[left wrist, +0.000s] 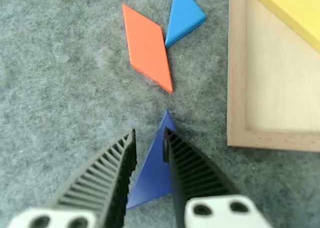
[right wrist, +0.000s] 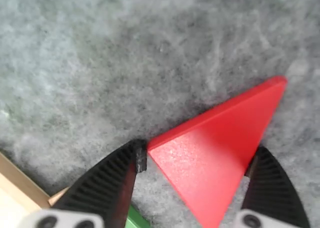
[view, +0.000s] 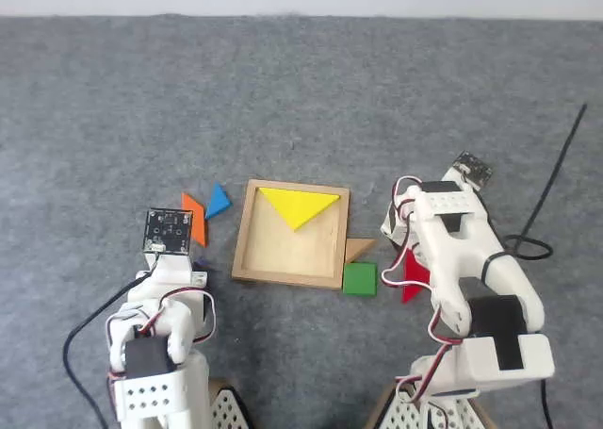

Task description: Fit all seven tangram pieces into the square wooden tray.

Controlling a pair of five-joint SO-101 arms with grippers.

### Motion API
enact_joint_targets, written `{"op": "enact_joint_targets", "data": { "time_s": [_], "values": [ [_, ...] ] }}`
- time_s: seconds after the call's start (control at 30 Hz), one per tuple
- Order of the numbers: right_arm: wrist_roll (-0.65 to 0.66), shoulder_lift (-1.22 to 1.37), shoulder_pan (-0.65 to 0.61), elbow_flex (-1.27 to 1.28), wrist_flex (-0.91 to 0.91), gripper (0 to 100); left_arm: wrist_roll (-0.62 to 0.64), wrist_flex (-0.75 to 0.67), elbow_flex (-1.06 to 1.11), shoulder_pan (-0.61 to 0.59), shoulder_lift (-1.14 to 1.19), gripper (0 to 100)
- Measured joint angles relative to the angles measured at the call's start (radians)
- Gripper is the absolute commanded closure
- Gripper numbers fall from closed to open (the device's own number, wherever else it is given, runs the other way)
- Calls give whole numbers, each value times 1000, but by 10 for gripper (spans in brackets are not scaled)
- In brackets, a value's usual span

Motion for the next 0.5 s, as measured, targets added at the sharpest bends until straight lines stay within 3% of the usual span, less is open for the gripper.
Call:
{"op": "enact_joint_targets", "data": {
  "time_s": [0.1,0.27,0.5],
  "values": [
    [25,0,0,-3,9,725,0,0,0,0,0,914],
    [103,25,5,-110,155,822,0,0,0,0,0,914],
    [212,25,3,-313,362,825,0,0,0,0,0,914]
  ]
}}
